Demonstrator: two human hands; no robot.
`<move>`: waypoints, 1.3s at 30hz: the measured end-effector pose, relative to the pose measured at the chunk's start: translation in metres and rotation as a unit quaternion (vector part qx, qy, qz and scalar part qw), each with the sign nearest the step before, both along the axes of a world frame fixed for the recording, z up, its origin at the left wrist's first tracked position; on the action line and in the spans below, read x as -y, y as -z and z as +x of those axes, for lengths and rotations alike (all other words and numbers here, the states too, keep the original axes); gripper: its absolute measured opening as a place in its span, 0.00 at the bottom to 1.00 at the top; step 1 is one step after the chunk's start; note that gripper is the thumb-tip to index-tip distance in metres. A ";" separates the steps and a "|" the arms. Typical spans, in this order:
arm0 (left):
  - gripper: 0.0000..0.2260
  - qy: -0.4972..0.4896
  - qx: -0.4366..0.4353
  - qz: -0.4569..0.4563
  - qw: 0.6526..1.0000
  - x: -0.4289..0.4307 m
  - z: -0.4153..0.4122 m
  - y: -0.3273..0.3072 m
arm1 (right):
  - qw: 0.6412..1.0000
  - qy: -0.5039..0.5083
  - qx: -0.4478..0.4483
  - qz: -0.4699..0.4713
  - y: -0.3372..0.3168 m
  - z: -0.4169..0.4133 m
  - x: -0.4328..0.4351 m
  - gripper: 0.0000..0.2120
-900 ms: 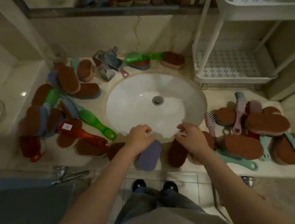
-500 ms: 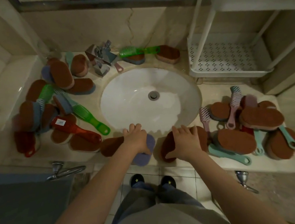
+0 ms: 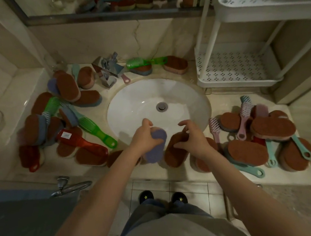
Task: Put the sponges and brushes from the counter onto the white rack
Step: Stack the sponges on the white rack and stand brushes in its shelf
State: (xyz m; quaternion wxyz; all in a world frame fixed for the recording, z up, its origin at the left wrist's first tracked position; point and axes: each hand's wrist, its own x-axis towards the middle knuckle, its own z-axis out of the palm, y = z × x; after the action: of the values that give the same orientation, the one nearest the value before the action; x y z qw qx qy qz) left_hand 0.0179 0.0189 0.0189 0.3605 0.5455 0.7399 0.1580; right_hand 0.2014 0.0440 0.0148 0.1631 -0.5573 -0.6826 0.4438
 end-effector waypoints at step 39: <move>0.27 -0.074 0.390 0.211 0.893 -0.211 0.040 -0.242 | 0.867 0.327 -0.318 0.202 -0.250 0.009 -0.192 0.10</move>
State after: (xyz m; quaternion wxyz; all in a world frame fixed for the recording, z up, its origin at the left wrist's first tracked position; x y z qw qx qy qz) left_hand 0.0583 0.2296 0.2605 0.4841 0.4470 0.5271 0.5366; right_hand 0.2109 0.2365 0.2646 0.6159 -0.5321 -0.4474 0.3707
